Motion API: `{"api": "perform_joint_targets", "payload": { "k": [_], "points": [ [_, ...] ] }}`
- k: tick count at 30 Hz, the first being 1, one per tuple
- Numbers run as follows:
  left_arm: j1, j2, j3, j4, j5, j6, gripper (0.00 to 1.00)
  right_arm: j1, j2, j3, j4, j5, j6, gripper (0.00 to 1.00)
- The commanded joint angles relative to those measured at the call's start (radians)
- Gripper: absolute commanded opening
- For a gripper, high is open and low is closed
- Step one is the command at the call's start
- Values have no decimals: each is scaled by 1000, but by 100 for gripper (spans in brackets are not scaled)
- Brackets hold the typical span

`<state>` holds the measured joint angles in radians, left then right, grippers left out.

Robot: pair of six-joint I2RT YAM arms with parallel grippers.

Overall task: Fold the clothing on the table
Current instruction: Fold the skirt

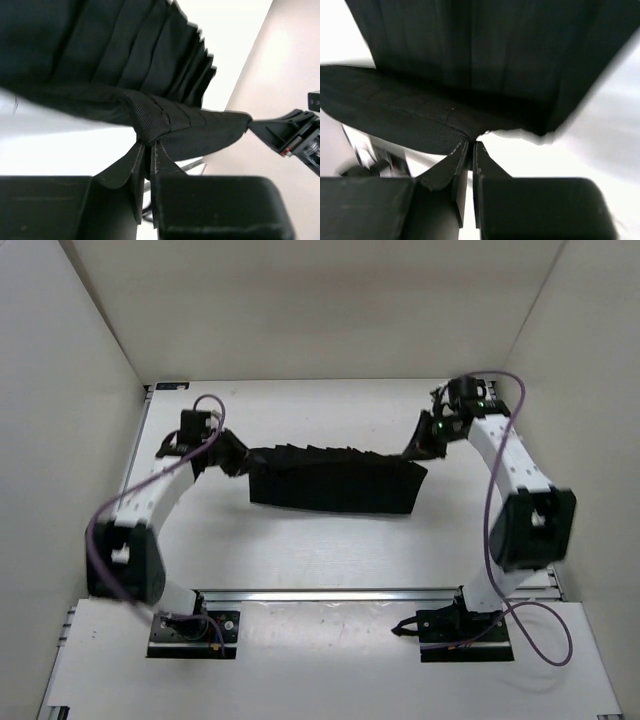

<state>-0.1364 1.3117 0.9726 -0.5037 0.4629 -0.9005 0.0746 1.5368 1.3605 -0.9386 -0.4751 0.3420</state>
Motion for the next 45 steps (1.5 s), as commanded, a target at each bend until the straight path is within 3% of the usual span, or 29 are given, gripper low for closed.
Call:
{"api": "perform_joint_targets", "payload": {
  "k": [1,2,3,4,6,9,11,15,19,26,28,30,32,33,34,35,38,42,45],
  "points": [
    [83,308,212,126,104,17,19,-51,246,248,125,20,12,5],
    [93,395,291,172,96,9,24,-73,325,338,120,50,38,15],
    [96,462,348,207,126,-11,31,-96,342,365,126,49,51,33],
    [106,487,363,270,170,-56,55,-111,373,415,120,61,64,40],
    [113,544,348,404,270,-124,57,-118,370,413,127,85,83,58],
    [126,525,208,640,362,-235,59,-119,265,197,228,107,86,61],
    [135,471,97,669,341,-241,61,-122,209,53,295,109,117,60],
    [172,321,-50,468,200,-115,61,-107,97,-217,451,79,202,59],
    [150,225,-104,279,-66,11,59,-61,16,-420,587,90,342,58],
    [86,294,-134,251,-210,51,61,-15,78,-482,672,141,456,60],
    [67,346,-106,249,-213,43,53,-21,121,-468,704,119,471,57],
    [44,392,-78,228,-219,46,45,-28,147,-474,737,98,473,38],
    [28,425,-71,231,-213,54,32,-39,161,-495,791,21,473,4],
    [24,429,-75,234,-202,55,27,-61,166,-506,814,-14,465,0],
    [21,429,-81,244,-193,60,9,-73,167,-518,830,-34,448,0],
    [24,428,-98,252,-188,52,0,-106,180,-520,825,-63,431,0],
    [-14,402,-106,243,-155,66,0,-206,161,-480,682,-100,286,0],
    [-170,351,-112,218,-168,45,0,-312,154,-344,431,44,105,0],
    [-259,345,-162,316,-171,-21,0,-311,164,-186,278,136,22,0]
  ]
}}
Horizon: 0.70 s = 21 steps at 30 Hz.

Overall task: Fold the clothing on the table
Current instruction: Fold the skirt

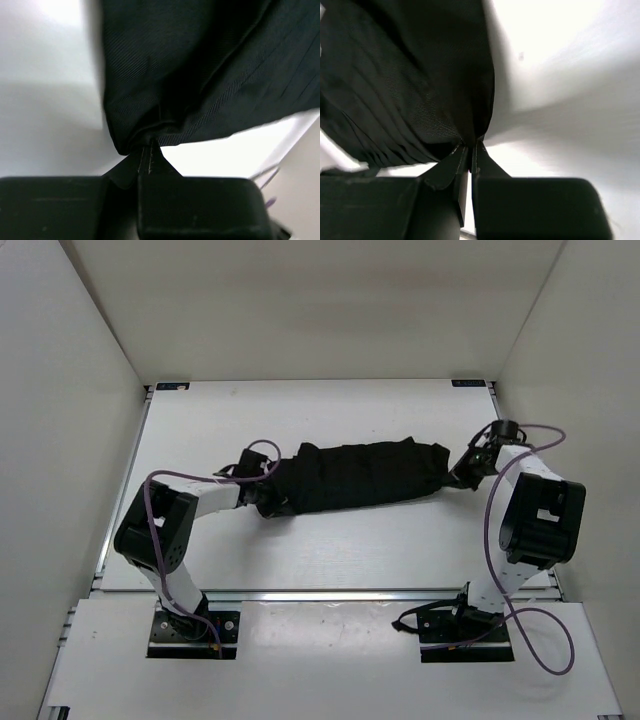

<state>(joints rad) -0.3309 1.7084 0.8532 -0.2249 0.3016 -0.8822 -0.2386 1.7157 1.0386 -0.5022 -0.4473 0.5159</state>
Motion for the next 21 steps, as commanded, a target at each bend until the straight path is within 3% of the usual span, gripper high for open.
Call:
{"api": "perform_joint_targets", "payload": {
  "k": [1,6,11,15,21],
  "points": [
    [-91,-52,-55,44,-10,-64,0,24,-15,158,-177,143,-160,0],
    [-128,-43,-62,84,-19,-101,0,201,-44,349,-205,160,-160,0],
    [-88,-27,-51,96,4,-101,0,589,-24,437,-103,191,-125,0],
    [-71,-19,-62,98,34,-83,0,803,129,567,-76,243,-151,0],
    [-36,-15,-124,128,70,-60,0,955,332,689,-99,234,-151,0]
  ]
}}
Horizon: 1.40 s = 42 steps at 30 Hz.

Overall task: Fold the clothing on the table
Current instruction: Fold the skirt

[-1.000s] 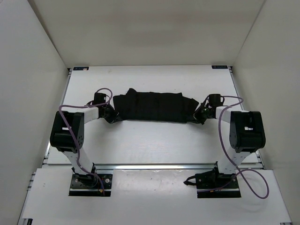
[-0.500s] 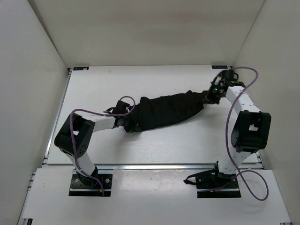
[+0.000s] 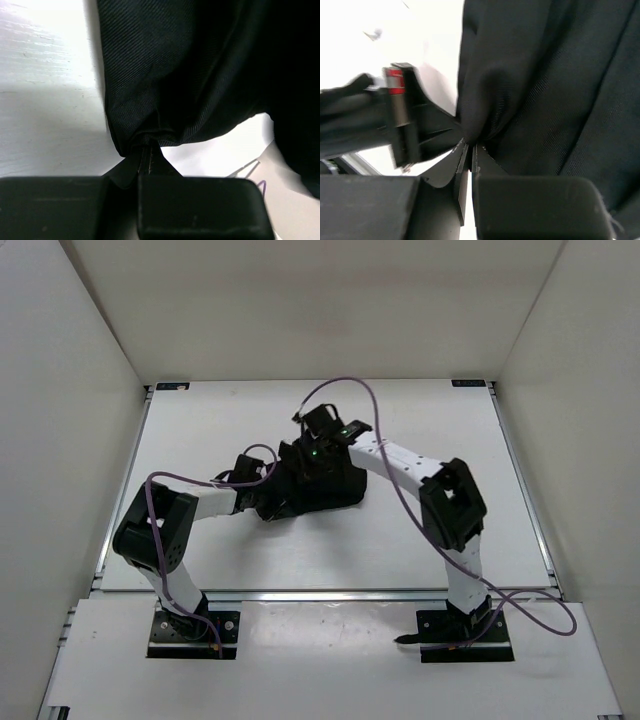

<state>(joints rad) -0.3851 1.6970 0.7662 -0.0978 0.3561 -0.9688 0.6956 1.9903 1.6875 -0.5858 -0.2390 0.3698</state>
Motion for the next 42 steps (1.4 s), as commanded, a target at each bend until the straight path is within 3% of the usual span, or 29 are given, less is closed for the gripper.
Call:
{"api": "perform_joint_targets", "payload": {
  "k": [1,10,13,17,20,25,30,31,36,42],
  "points": [
    [17,-11,-51,10,20,31,0,31,99,64,-26,17,-12,0],
    [29,20,-87,-10,44,97,1,104,295,231,-146,-34,-42,0],
    [37,16,-116,18,55,84,6,110,340,308,-210,-40,-51,1],
    [46,12,-117,39,81,78,23,134,322,400,-330,52,-58,2],
    [61,-25,-123,35,96,67,34,139,265,417,-420,133,-16,23],
    [87,-112,-131,27,127,45,44,130,110,345,-476,171,52,81],
    [118,-227,-142,-61,147,82,51,107,-63,214,-517,221,86,83],
    [124,-270,-162,-86,147,97,50,104,-117,155,-505,208,84,89],
    [233,-460,-176,-221,112,172,51,-10,-350,-121,-359,81,90,89],
    [276,-576,-160,-322,64,225,51,-183,-568,-344,-111,-167,89,67]
  ]
}}
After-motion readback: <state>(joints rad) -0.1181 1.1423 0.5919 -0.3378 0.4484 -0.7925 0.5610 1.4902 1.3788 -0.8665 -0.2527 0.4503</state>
